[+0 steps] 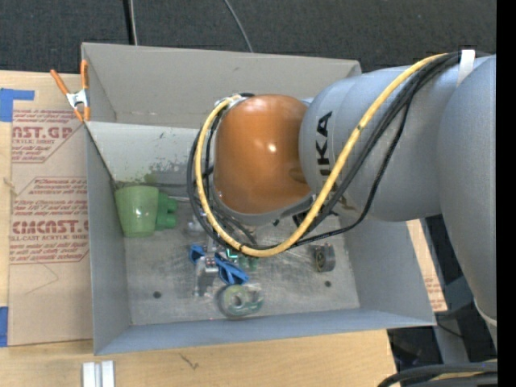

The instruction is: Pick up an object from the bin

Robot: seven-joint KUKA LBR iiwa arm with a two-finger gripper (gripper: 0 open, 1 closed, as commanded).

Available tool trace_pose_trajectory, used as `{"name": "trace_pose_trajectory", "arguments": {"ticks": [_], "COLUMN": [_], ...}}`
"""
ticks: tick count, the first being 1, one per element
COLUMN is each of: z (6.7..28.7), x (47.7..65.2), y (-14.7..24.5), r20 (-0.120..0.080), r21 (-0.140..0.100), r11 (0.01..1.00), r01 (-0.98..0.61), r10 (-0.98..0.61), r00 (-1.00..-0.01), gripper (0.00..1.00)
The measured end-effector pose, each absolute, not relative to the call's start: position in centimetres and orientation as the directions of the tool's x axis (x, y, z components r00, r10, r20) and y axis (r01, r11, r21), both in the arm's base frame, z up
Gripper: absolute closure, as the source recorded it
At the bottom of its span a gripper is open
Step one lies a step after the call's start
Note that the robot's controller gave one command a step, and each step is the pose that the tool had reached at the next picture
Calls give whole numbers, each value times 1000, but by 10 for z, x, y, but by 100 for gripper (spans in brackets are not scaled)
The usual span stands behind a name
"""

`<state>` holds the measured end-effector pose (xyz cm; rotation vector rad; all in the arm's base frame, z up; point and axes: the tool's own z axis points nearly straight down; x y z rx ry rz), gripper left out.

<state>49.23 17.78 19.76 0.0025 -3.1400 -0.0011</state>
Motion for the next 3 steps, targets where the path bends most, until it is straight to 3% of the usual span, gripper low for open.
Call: {"name": "trace_pose_trajectory", "arguments": {"ticks": [1,2,3], "z": [73,100,102], "x": [504,504,484], "y": [133,121,110], "r20": [-9,0,3], "r21": [9,1,-2], "r11": [954,891,802], "r01": [298,454,597], "r10": [298,454,597], "r00": [-954,-891,-802], "gripper": [0,0,0]}}
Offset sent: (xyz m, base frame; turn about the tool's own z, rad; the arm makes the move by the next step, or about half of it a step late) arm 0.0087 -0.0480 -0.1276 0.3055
